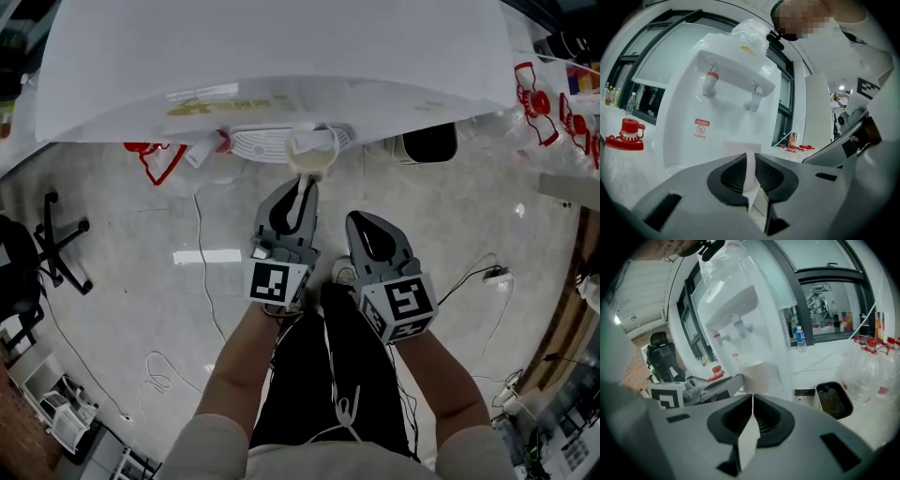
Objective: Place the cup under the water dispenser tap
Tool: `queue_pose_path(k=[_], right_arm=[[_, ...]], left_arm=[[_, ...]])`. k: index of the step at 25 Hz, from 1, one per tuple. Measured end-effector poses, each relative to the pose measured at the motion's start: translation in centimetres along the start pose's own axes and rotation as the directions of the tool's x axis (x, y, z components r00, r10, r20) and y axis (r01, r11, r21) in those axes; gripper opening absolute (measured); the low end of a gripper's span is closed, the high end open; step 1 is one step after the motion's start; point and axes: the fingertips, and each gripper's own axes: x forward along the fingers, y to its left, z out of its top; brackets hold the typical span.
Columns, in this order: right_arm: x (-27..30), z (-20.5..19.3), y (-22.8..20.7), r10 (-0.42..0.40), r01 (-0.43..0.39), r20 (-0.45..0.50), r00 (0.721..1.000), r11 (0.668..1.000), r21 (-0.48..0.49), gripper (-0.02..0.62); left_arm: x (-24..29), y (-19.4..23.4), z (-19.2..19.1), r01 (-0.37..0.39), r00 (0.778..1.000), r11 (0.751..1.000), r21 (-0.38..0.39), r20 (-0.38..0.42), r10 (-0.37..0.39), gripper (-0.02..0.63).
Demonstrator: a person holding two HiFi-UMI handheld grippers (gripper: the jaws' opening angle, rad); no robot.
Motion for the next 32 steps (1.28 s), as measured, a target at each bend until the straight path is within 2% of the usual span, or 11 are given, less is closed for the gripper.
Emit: queue_pose_path(k=[4,8,14,19,24,28,32], right_arm=[[0.0,-0.6,-0.1,0.001,-0.001,-0.007,1.000,1.000,0.009,0.029],[0.2,-1.1,-0.4,0.006,-0.005,-0.012,1.000,1.000,0.012,0.029],[0.4,-1.3,-0.9,0.002,-0.002,-0.014,1.000,1.000,0.022,0.029],[0.4,-1.5,-1.1,-0.007,0.007,-0.006,1.000,0.999,0.034,0.029],[0.3,-1.8,-1.3,-0.015,0.015,-0.005,1.000,0.999,0.043,0.029],[0.1,-1.7,-0.9,-0.017,0.017,0.000,1.000,0.999,0.030,0.029],[-0.3,-1.7,-0.8,-0.024,0.024,0.001,1.000,0.999,0.030,0.029]], left_arm=[[0.3,-0.6,-0.3,0.008,1.000,0.999,0.032,0.008,-0.009,0.054],[0.9,-1.0,-1.5,0.024,0.999,0.997,0.072,-0.023,-0.022,0.054],[1.2,-0.9,-2.2,0.023,0.999,0.997,0.068,-0.032,-0.021,0.054],[1.3,-1.5,-2.2,0.026,0.999,0.999,0.032,-0.028,-0.025,0.054],[1.5,-3.5,-2.5,0.063,0.997,0.998,0.010,-0.050,-0.062,0.189],[1.2,-3.5,-2.3,0.059,0.996,0.998,-0.025,-0.058,-0.060,0.210],[1.0,-3.4,-2.1,0.040,0.996,0.999,-0.010,-0.081,-0.041,0.222]])
